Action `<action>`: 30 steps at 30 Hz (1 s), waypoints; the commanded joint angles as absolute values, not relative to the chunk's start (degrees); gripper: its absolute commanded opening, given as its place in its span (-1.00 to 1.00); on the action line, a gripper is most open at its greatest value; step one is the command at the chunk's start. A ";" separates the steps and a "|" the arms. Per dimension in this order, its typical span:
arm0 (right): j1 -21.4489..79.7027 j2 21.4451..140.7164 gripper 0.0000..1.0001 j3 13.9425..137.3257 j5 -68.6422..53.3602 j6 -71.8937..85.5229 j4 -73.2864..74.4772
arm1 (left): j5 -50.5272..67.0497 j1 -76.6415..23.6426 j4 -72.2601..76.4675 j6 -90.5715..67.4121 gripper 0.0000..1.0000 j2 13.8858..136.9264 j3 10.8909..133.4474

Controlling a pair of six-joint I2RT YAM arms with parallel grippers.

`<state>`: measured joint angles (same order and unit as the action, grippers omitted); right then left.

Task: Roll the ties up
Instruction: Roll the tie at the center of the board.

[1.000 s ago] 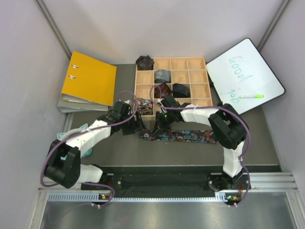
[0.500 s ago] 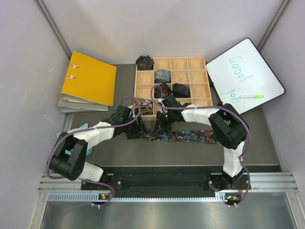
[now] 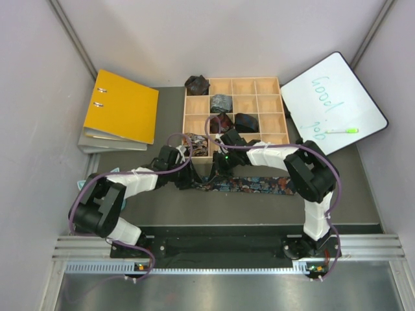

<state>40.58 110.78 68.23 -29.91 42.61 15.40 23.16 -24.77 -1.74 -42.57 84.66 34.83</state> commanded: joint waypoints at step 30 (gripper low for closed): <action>40.08 101.95 -0.81 63.90 -27.95 44.03 13.36 | -12.12 -30.32 -41.04 -34.10 -0.69 80.68 55.72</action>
<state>40.53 103.68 65.28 -28.47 43.72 14.85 -6.31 -28.32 -36.21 -35.48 79.94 51.62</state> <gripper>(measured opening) 0.094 0.249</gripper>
